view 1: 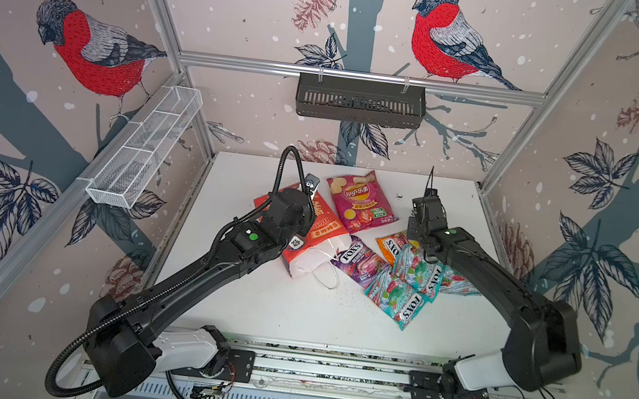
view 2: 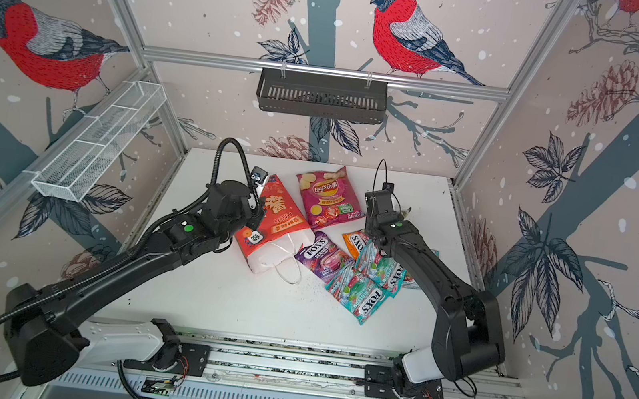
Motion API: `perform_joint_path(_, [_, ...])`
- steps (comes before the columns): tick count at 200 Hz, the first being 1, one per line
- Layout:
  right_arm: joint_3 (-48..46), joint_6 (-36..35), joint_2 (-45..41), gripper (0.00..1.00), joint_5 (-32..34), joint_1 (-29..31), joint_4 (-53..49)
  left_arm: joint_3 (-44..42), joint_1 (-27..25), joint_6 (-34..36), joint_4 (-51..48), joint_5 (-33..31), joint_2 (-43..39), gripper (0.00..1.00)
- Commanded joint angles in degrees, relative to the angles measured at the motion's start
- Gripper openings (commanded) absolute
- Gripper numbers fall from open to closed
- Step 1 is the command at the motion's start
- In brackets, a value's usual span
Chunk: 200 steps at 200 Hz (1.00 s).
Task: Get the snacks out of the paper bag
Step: 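Carry the green packet over the pile with the right gripper while the left rises, then lower the green packet onto the pile and open the right gripper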
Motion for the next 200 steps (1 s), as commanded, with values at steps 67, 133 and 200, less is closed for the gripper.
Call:
perform_joint_path(67, [1.1,-0.3,7.7,0.00,-8.5,-2.7,7.5,-1.0,0.1,0.2,2.9,0.3,-0.4,0.29])
perform_joint_path(133, [-2.0,0.6,3.7,0.38,-9.4,-4.6,7.0,-1.1,0.2,0.1,3.2,0.2,-0.4,0.29])
perform_joint_path(200, [-20.9,-7.9,-15.8,0.35,-40.5,-1.7,21.9,2.2,0.7,-2.2,1.1,0.3,1.3,0.29])
